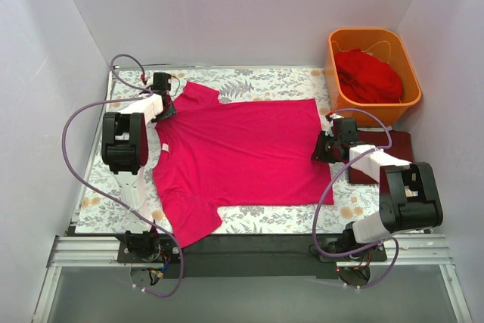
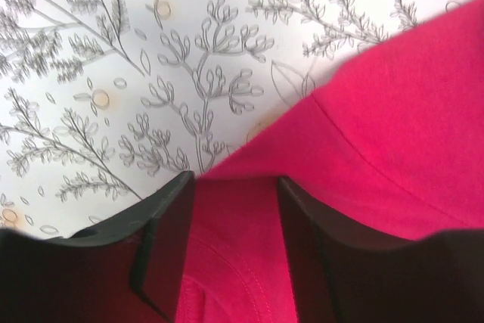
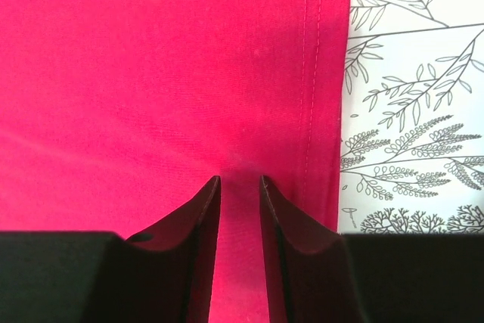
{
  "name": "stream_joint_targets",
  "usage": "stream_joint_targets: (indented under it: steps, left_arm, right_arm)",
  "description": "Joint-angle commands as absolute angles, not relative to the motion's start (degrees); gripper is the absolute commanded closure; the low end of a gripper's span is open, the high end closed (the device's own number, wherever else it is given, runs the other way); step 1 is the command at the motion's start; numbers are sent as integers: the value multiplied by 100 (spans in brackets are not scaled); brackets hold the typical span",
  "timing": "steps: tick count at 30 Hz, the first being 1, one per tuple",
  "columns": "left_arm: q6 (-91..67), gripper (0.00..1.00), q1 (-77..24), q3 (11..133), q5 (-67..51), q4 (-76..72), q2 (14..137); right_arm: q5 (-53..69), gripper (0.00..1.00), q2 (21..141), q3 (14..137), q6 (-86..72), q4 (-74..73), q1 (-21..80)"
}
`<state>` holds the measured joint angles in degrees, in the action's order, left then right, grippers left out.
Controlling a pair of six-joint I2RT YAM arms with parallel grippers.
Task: Fold and stack the t-shirts
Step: Flatten the tshirt out
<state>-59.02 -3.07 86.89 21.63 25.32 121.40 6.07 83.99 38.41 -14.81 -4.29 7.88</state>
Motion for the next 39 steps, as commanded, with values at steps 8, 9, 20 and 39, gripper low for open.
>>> stream_joint_targets:
  steps: [8,9,20,39]
  left_arm:
    - [-6344,32,-246,8668,2040,2900,11296]
    - [-6468,32,-255,8379,2004,3022,11094]
    - [-7119,79,-255,5714,1196,3261,8561]
    - [-7427,89,-185,4975,2275,3269,9062]
  right_arm:
    - [843,64,8069,4245,-1134,-984,870]
    - [957,64,8016,4263,-1125,-1002,888]
    - [1467,64,7655,3982,-1116,-1011,1116]
    - [695,64,7884,3533,-1230,-914,1134]
